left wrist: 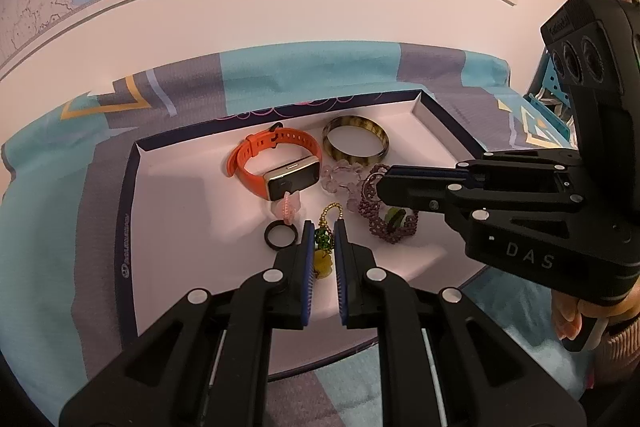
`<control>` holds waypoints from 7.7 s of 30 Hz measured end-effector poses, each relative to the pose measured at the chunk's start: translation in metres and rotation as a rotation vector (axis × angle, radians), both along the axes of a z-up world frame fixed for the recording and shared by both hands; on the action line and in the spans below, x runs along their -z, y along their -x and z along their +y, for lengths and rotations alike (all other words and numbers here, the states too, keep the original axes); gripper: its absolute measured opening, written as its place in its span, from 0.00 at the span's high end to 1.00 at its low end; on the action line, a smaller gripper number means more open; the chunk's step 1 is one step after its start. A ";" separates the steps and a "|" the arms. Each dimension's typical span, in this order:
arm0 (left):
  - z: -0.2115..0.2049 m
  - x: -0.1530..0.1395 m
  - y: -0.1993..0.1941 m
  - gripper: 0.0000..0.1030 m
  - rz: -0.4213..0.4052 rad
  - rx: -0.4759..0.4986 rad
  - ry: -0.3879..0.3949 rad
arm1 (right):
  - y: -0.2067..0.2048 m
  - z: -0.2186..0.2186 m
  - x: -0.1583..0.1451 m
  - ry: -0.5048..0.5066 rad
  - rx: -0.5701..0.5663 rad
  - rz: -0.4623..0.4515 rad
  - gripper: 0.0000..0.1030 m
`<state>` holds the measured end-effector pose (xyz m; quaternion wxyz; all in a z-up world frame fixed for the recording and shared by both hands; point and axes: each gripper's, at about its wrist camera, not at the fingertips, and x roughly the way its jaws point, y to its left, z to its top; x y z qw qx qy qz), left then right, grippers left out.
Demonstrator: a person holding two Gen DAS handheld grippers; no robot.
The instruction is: Organize jewelry
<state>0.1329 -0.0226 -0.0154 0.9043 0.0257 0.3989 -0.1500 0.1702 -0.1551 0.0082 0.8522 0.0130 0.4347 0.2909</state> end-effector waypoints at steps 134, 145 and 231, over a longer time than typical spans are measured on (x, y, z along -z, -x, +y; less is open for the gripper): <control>0.039 -0.001 0.107 0.05 -0.058 -0.293 -0.055 | 0.121 -0.029 0.004 0.124 0.137 -0.109 0.07; 0.039 0.000 0.107 0.05 -0.055 -0.292 -0.054 | 0.121 -0.028 0.004 0.123 0.137 -0.108 0.07; 0.030 0.009 0.104 0.05 -0.034 -0.277 -0.060 | 0.117 -0.031 0.006 0.121 0.145 -0.092 0.07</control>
